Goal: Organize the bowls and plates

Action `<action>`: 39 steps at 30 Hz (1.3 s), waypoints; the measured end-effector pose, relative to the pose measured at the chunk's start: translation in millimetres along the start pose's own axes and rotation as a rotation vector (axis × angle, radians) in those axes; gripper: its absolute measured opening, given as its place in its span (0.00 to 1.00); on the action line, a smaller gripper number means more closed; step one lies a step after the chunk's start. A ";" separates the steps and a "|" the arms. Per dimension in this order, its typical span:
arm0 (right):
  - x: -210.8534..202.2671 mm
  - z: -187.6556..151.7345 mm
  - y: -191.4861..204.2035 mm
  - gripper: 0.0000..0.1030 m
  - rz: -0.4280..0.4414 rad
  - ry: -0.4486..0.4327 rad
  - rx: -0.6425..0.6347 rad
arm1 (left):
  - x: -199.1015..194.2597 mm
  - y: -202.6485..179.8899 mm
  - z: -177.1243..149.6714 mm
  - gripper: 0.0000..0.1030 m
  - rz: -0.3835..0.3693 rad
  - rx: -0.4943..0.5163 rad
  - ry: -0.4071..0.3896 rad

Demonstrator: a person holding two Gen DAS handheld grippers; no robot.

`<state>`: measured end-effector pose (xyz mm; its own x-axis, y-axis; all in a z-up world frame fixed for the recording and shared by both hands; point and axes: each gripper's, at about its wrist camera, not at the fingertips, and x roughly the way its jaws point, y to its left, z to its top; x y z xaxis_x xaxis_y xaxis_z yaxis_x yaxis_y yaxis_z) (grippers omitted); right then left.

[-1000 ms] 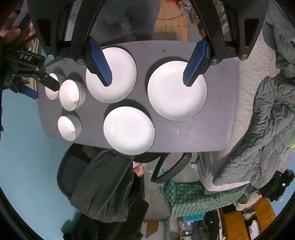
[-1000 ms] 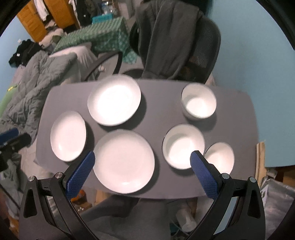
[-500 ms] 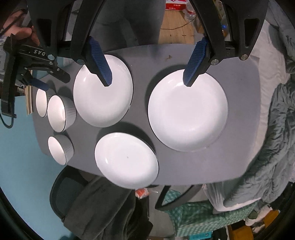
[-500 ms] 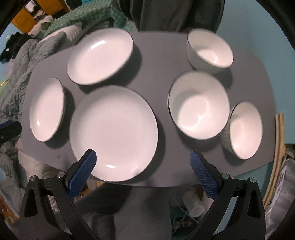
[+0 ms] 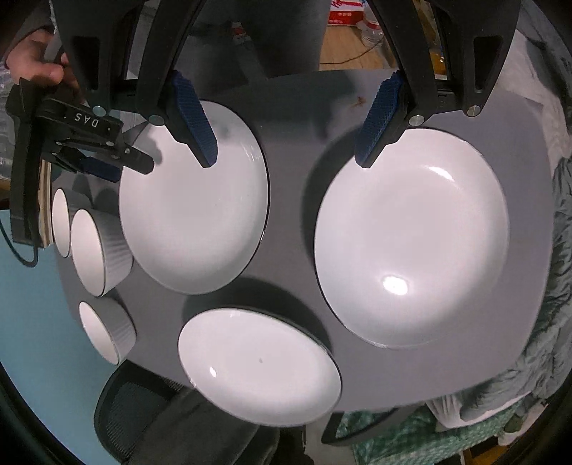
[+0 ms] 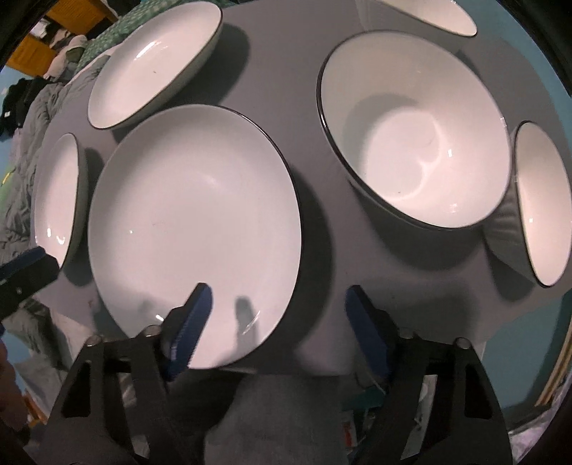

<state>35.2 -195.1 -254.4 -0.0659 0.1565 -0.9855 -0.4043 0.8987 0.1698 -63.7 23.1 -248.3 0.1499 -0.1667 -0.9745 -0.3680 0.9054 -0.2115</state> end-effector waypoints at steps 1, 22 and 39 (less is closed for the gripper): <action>0.4 0.8 -0.8 0.71 0.001 0.000 0.000 | 2.9 0.7 -0.8 0.78 -0.005 -0.002 0.006; -32.4 24.3 -1.2 0.30 -0.003 0.028 -0.093 | 28.9 19.6 -3.8 0.69 -0.012 -0.066 0.057; -21.0 44.3 22.3 0.21 0.083 0.124 -0.203 | 27.3 64.8 -12.1 0.60 -0.057 -0.200 0.076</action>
<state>68.0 -160.2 -229.7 -0.2128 0.1639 -0.9633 -0.5672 0.7820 0.2584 -94.5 72.5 -289.5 0.1084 -0.2512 -0.9619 -0.5370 0.7994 -0.2693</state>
